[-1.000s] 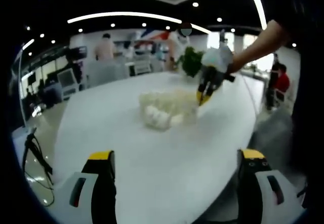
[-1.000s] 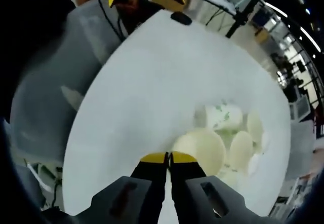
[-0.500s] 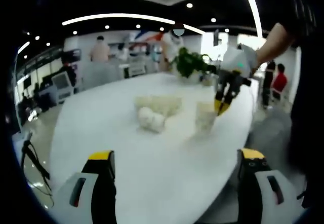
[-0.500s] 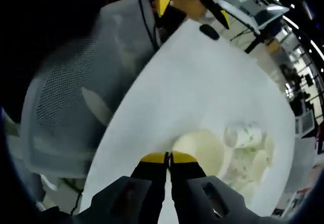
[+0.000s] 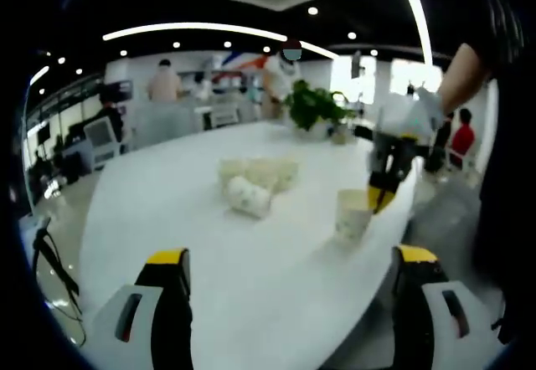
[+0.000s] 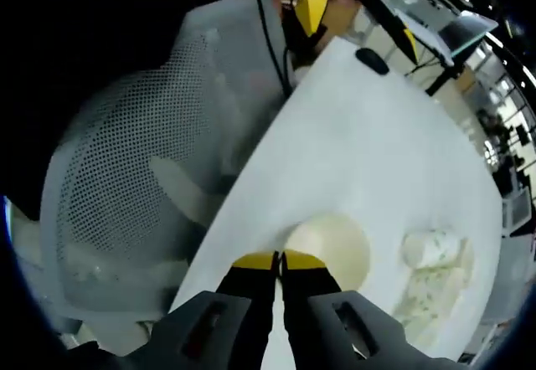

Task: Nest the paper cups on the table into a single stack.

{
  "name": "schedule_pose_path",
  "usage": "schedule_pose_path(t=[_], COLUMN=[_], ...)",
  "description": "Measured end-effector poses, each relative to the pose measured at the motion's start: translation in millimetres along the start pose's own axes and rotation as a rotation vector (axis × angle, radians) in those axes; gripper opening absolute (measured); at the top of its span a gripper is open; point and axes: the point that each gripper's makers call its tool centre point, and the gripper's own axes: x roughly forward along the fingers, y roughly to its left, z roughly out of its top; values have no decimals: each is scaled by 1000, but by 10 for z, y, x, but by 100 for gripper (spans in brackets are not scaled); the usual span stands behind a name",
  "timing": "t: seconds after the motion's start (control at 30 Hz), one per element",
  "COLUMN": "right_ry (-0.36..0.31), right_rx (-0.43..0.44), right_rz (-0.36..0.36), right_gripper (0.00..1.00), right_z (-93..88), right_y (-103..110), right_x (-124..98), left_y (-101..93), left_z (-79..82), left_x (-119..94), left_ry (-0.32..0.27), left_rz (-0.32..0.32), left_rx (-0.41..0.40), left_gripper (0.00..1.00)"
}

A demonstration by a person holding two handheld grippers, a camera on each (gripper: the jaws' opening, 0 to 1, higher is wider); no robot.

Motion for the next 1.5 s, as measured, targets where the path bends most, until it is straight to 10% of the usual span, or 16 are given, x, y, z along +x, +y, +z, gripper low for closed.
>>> schedule_pose_path(t=[0.5,1.5], right_ry=[-2,-128], right_rx=[-7,140], right_rz=[20,-147], right_gripper=[0,44], right_z=[-48,46], right_y=[3,-131], right_x=[140,-97], left_y=[63,14], left_z=[30,33], left_x=[-25,-71], left_ry=[-27,-27], left_rz=[11,10], left_rx=[-24,-13], left_gripper=[99,99])
